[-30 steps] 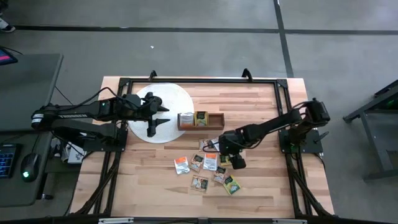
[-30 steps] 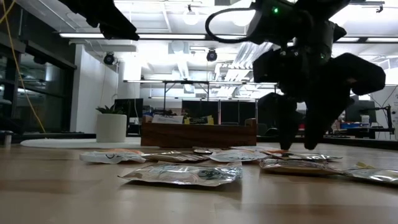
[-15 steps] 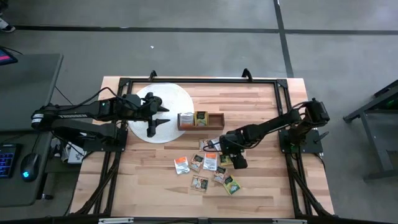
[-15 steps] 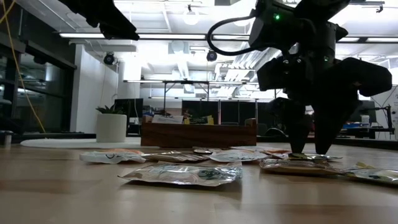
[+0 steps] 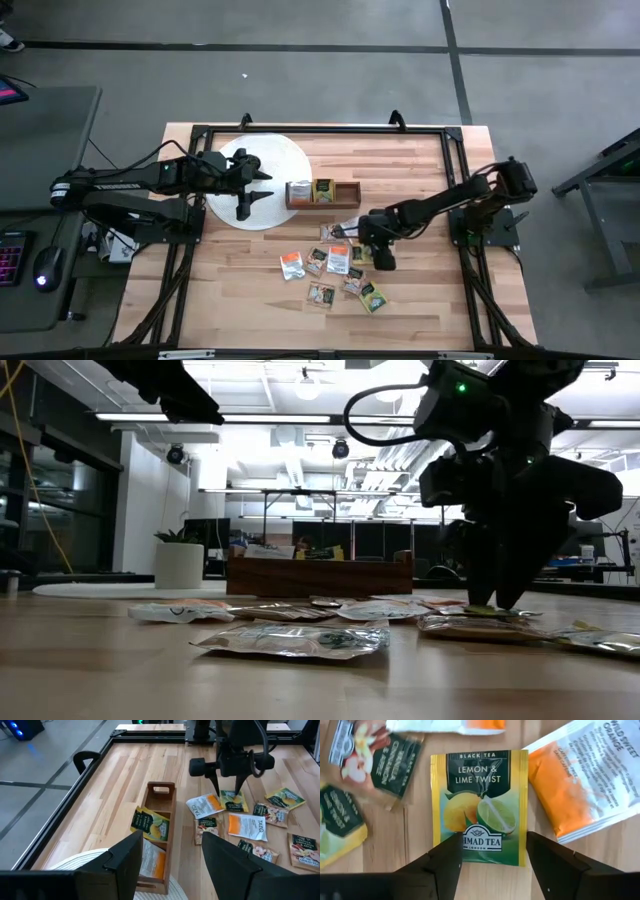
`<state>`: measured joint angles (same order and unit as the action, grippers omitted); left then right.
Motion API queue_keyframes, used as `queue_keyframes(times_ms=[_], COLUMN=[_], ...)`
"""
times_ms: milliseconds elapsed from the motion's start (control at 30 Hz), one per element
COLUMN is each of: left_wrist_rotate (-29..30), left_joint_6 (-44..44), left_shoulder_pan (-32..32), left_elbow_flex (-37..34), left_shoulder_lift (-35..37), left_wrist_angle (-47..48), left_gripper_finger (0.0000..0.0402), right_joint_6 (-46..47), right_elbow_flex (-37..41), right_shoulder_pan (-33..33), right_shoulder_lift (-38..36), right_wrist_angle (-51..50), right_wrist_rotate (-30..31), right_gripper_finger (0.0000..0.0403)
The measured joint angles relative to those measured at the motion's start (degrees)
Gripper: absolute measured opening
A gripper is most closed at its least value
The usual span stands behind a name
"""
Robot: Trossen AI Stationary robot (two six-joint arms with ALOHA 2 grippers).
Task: Pick & Place Tea
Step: Put the yellow tea bag into the middle section of the wooden organizer
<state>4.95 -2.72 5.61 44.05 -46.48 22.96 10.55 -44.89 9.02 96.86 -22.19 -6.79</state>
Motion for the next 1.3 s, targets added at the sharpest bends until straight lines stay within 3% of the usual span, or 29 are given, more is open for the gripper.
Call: queue_keyframes(times_ms=[567,800,1300], left_wrist_rotate=[0.0,0.0,-1.7], left_joint_6=[0.2,0.2,0.6], left_shoulder_pan=[0.0,0.0,0.0], left_elbow_flex=[0.0,0.0,0.0], left_shoulder_lift=[0.0,0.0,0.0], left_wrist_angle=[0.2,0.7,0.7], left_gripper_finger=[0.0202,0.0202,0.0202], right_joint_6=[4.7,5.1,8.7], right_elbow_flex=[1.3,1.5,0.1], right_shoulder_pan=[0.0,0.0,1.8], right_shoulder_lift=[-0.1,-1.1,-3.8], right_wrist_angle=[2.6,2.8,1.2], right_wrist_rotate=[1.7,1.4,2.3], right_gripper_finger=[0.0087,0.0014,0.0002])
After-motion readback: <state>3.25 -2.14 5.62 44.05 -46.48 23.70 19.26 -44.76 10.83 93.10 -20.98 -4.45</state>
